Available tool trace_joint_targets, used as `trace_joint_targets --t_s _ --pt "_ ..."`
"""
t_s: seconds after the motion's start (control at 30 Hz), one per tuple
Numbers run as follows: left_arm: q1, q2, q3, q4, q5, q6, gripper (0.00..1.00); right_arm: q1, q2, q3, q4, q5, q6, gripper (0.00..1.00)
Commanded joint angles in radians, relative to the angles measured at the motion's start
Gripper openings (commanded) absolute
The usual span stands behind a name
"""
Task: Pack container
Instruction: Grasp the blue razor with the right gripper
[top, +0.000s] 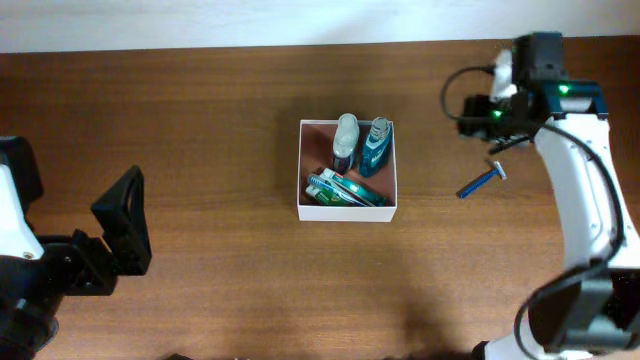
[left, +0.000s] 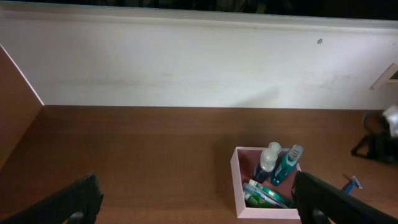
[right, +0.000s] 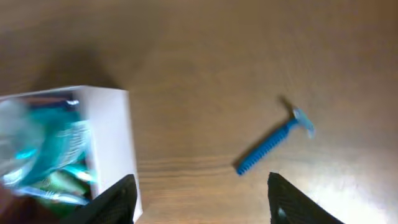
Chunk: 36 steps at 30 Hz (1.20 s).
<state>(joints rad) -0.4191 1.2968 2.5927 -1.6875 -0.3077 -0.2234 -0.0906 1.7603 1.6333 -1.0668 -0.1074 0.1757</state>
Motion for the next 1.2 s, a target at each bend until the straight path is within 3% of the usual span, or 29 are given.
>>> trace_joint_targets --t_s 0.0,0.23,0.33,0.67,0.83,0.9,0.93,1.17 --pt "0.003 0.003 -0.001 0.0 -0.014 0.019 0.99 -0.048 0.087 -0.067 -0.003 0.008 0.133 0.61" --pt "0.003 0.003 -0.001 0.0 -0.014 0.019 0.99 -0.094 0.235 -0.119 0.023 0.034 0.309 0.49" --pt "0.003 0.003 -0.001 0.0 -0.014 0.019 0.99 -0.1 0.281 -0.121 0.035 0.042 0.366 0.49" --pt "0.003 0.003 -0.001 0.0 -0.014 0.019 0.99 -0.108 0.374 -0.122 0.051 0.089 0.436 0.43" --pt "0.003 0.003 -0.001 0.0 -0.014 0.019 0.99 -0.113 0.381 -0.123 0.053 0.087 0.435 0.24" --pt "0.003 0.003 -0.001 0.0 -0.014 0.019 0.99 -0.113 0.381 -0.122 0.039 0.087 0.434 0.07" --pt "0.003 0.003 -0.001 0.0 -0.014 0.019 0.99 -0.113 0.38 -0.122 0.031 0.087 0.428 0.04" --pt "0.003 0.003 -0.001 0.0 -0.014 0.019 0.99 -0.098 0.32 -0.122 -0.015 0.086 0.294 0.04"
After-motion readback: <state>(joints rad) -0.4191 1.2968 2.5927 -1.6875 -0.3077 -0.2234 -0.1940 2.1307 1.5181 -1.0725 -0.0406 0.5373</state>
